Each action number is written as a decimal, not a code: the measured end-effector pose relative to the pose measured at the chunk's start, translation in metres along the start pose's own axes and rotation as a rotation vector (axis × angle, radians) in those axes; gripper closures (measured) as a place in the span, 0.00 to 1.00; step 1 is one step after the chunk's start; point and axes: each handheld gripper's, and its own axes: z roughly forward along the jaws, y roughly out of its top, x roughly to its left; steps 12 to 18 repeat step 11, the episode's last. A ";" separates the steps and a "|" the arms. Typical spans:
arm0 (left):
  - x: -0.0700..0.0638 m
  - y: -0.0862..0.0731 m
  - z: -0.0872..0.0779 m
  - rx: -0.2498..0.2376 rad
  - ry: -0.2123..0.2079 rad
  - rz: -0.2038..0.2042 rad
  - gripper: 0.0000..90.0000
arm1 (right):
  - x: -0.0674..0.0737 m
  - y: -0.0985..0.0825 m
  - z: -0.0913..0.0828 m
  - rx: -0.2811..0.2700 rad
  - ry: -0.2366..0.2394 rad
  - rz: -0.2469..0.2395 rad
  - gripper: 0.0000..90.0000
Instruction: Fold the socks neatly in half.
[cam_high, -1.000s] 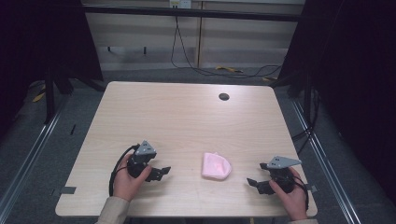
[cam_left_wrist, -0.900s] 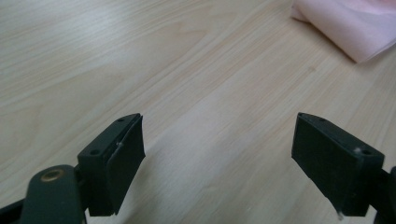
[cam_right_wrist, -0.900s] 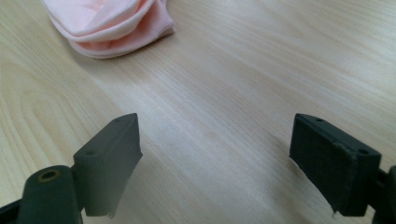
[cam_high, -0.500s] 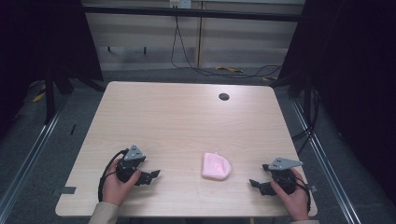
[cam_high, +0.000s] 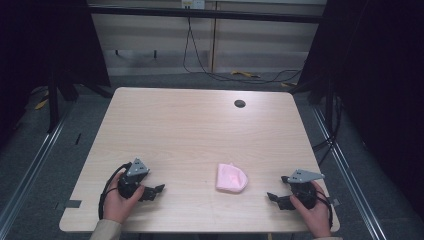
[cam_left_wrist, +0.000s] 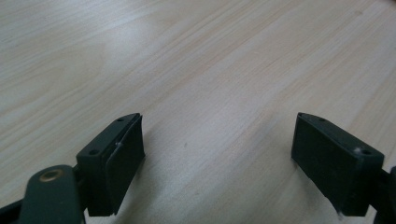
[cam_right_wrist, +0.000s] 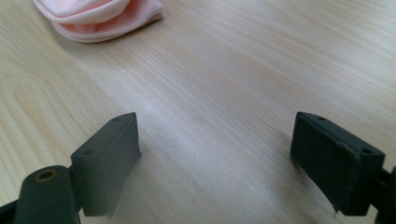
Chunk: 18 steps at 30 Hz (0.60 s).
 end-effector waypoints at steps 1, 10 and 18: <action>0.000 -0.001 0.000 -0.005 0.006 0.011 0.19 | 0.000 0.000 0.000 0.000 0.000 0.000 0.17; 0.000 -0.003 0.000 -0.012 0.006 0.003 0.16 | 0.000 0.000 0.000 0.000 -0.002 0.000 0.16; 0.000 -0.002 0.000 -0.011 0.007 0.007 0.16 | 0.000 0.000 0.000 0.001 -0.003 -0.001 0.15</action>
